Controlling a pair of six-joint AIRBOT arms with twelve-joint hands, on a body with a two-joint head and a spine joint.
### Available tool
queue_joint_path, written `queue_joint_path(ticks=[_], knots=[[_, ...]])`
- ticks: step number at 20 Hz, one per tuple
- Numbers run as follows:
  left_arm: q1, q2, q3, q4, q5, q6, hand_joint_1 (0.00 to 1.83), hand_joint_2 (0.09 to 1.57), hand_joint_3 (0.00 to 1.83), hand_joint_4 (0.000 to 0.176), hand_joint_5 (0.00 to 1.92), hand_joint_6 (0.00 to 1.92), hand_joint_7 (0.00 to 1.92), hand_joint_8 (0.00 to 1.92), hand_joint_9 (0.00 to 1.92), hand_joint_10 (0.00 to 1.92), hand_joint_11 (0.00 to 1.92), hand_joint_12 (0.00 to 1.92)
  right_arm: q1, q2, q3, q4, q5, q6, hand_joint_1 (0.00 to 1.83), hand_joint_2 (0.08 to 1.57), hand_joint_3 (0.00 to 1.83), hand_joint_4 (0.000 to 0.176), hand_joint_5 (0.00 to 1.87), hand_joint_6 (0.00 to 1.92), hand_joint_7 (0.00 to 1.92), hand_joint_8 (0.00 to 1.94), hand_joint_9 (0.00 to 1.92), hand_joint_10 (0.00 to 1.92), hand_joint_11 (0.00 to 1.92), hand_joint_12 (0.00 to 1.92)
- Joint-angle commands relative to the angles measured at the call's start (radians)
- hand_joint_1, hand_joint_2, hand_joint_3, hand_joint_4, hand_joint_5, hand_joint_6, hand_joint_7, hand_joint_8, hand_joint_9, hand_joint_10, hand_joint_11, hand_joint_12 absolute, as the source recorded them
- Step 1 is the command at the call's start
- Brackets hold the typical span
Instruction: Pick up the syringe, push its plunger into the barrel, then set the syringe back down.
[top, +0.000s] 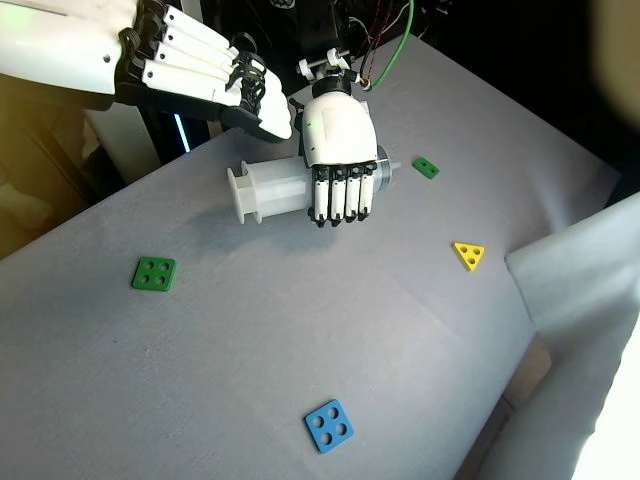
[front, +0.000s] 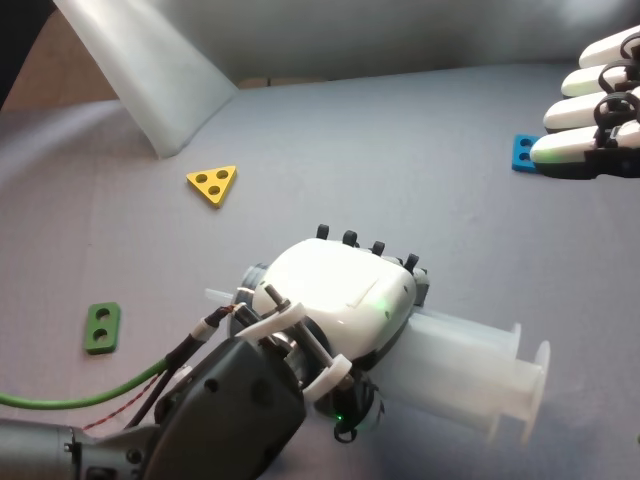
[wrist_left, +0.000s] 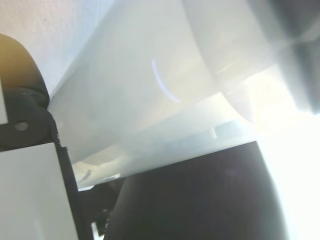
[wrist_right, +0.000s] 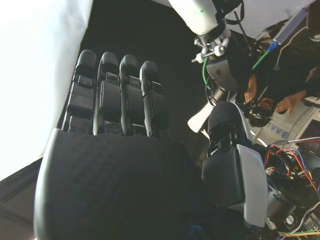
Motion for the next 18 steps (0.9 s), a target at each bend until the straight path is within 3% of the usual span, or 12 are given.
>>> queue_joint_path(ticks=[1,7,10,11,12,13,14,15,16,18], knots=[[-0.008,-0.006,0.006,0.071,-0.064,0.012,1.33,1.26,0.0,0.0,0.67,1.35,0.67,1.54,0.66,1.56,0.52,1.34,0.014,0.001,0.0,0.058,0.017,0.006,0.0,1.23,0.0,0.0,0.29,0.01,0.25,0.0,0.18,0.0,0.0,0.34],[-0.008,-0.02,0.024,0.048,-0.064,0.026,1.32,1.28,0.0,0.0,0.64,1.34,0.65,1.58,0.64,1.6,0.49,1.34,0.014,0.001,-0.003,0.058,0.012,0.006,0.0,1.23,0.0,0.0,0.29,0.0,0.25,0.0,0.18,0.0,0.0,0.33],[-0.008,-0.024,0.028,0.042,-0.068,0.027,1.31,1.3,0.0,0.0,0.58,1.41,0.64,1.6,0.6,1.65,0.37,1.37,0.015,0.001,-0.004,0.057,0.004,0.006,0.0,1.23,0.0,0.0,0.29,0.0,0.25,0.0,0.19,0.0,0.0,0.31],[-0.008,-0.025,0.028,0.042,-0.07,0.027,1.14,1.31,0.0,0.0,0.6,1.48,0.63,1.59,0.43,1.34,0.29,1.36,0.015,0.001,-0.004,0.057,0.002,0.006,0.0,1.23,0.0,0.0,0.29,0.0,0.24,0.0,0.18,0.0,0.0,0.31],[-0.008,-0.025,0.029,0.042,-0.071,0.027,1.16,1.17,0.0,0.0,0.46,0.79,0.52,0.8,0.43,0.8,0.23,1.12,0.015,0.001,-0.004,0.057,0.002,0.006,0.0,1.23,0.0,0.0,0.29,0.0,0.25,0.0,0.18,0.0,0.0,0.31],[-0.007,-0.025,0.03,0.042,-0.073,0.027,1.11,1.09,0.0,0.0,0.47,0.3,0.52,0.33,0.44,0.45,0.16,0.96,0.015,0.001,-0.004,0.057,0.001,0.006,0.0,1.23,0.0,0.0,0.29,0.0,0.25,0.0,0.18,0.0,0.0,0.32],[-0.007,-0.025,0.03,0.042,-0.073,0.027,1.11,1.09,0.0,0.0,0.47,0.3,0.52,0.33,0.44,0.45,0.16,0.96,0.015,0.001,-0.004,0.057,0.001,0.006,0.0,1.23,0.0,0.0,0.29,0.0,0.25,0.0,0.18,0.0,0.0,0.32],[-0.007,-0.025,0.03,0.042,-0.073,0.027,1.04,1.06,0.0,0.0,0.43,0.08,0.47,0.1,0.42,0.22,0.08,0.86,0.015,0.001,-0.004,0.057,0.001,0.006,0.0,1.23,0.0,0.0,0.29,0.0,0.25,0.0,0.18,0.0,0.0,0.32],[-0.006,-0.025,0.03,0.042,-0.073,0.027,0.84,1.02,0.0,0.0,0.3,0.02,0.29,0.02,0.25,0.08,0.02,0.61,0.015,0.001,-0.004,0.057,0.0,0.006,0.0,1.23,0.0,0.0,0.28,0.0,0.24,0.0,0.18,0.0,0.0,0.32],[-0.006,-0.025,0.03,0.04,-0.073,0.027,0.56,0.98,0.0,0.0,0.16,0.0,0.1,0.0,0.09,0.0,0.0,0.24,0.015,0.001,-0.004,0.057,0.0,0.006,0.0,1.23,0.0,0.0,0.29,0.0,0.25,0.0,0.19,0.0,0.0,0.32]])
